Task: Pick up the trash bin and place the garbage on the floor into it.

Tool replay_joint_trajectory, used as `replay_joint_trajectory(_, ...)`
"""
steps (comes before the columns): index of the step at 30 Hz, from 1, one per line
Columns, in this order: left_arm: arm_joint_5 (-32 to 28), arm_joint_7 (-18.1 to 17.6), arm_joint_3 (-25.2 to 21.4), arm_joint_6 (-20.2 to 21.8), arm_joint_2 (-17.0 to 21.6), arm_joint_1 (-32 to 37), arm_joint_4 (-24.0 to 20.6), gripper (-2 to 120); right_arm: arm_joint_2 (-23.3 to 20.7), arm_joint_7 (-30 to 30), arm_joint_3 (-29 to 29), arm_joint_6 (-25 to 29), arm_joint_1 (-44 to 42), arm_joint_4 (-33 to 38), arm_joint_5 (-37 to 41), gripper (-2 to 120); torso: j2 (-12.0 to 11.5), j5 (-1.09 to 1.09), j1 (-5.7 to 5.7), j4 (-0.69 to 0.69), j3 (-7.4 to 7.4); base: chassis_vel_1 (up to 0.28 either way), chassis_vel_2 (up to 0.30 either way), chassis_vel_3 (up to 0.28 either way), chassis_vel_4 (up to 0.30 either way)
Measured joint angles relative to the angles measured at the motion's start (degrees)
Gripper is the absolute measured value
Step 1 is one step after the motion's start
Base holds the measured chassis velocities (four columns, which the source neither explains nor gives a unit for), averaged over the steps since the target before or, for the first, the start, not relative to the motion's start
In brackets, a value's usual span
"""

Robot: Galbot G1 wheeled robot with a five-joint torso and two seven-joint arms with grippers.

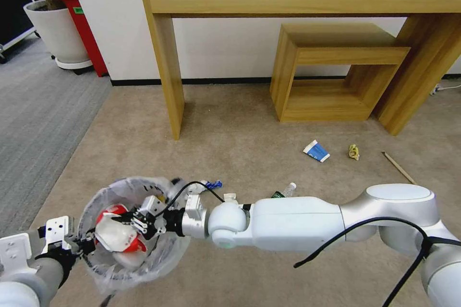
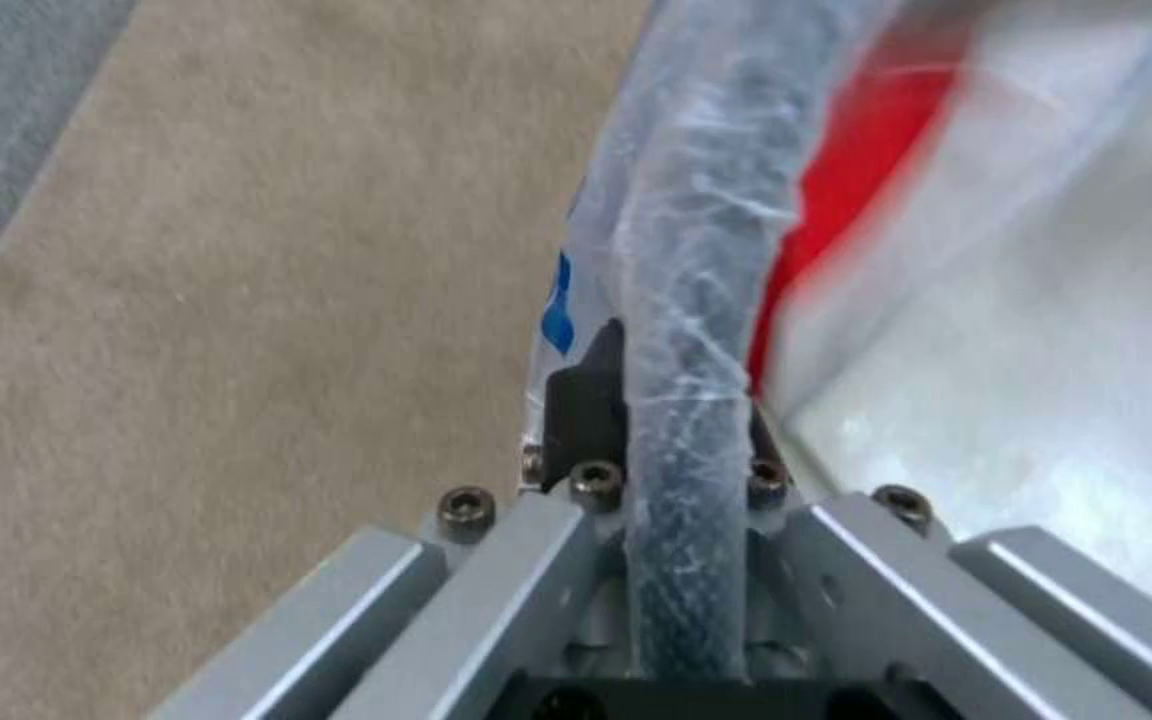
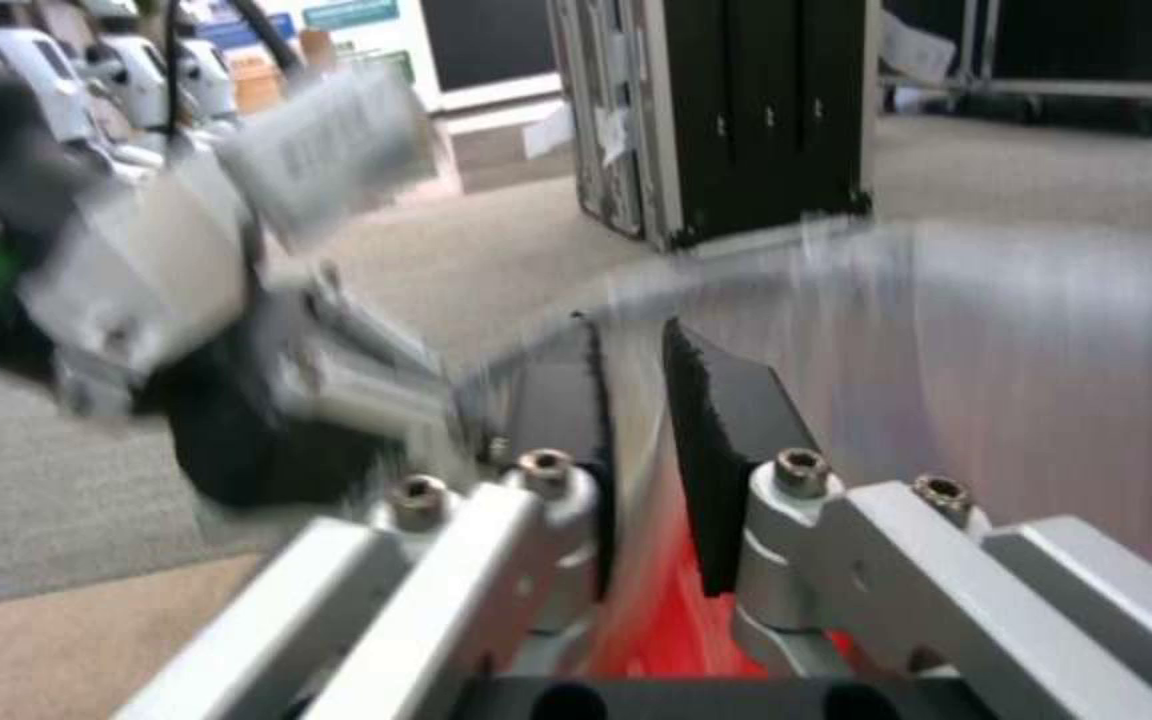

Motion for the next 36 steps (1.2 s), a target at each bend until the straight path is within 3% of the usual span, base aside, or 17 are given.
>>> replay_joint_trajectory(13,2.14,0.64,1.01,0.48,-1.67,0.59,-0.02,0,-2.08,1.54,0.4,-0.57,-0.41,0.36,-2.83,60,0.0,0.0,0.0,0.0,0.0,0.0,0.0,0.0,0.0)
replay_joint_trajectory(16,2.05,0.63,0.71,0.52,-1.64,0.78,-0.03,0,-2.35,2.15,1.79,-0.57,-1.14,0.4,-3.09,76,0.0,0.01,0.0,0.01,0.0,0.0,0.0,0.0,0.0)
replay_joint_trajectory(22,2.22,0.76,0.64,0.66,-1.99,1.11,-0.04,0,-4.08,2.02,4.22,-0.42,-1.15,1.23,-3.07,95,0.0,0.0,0.0,0.01,0.0,0.0,0.0,0.0,0.0)
replay_joint_trajectory(27,2.2,0.84,0.53,0.66,-2.12,1.12,-0.05,0,-6.46,2.02,8.18,-0.4,-0.51,3.36,-2.11,100,0.0,0.0,0.0,0.01,0.0,0.0,0.0,0.0,0.0)
replay_joint_trajectory(36,-0.46,1.04,-2.15,0.39,-1.16,0.39,-0.06,0,-17.22,3.59,26.49,-2.21,-3.67,6.66,-1.65,100,0.0,0.02,0.01,0.0,0.0,0.0,0.0,0.0,0.0)
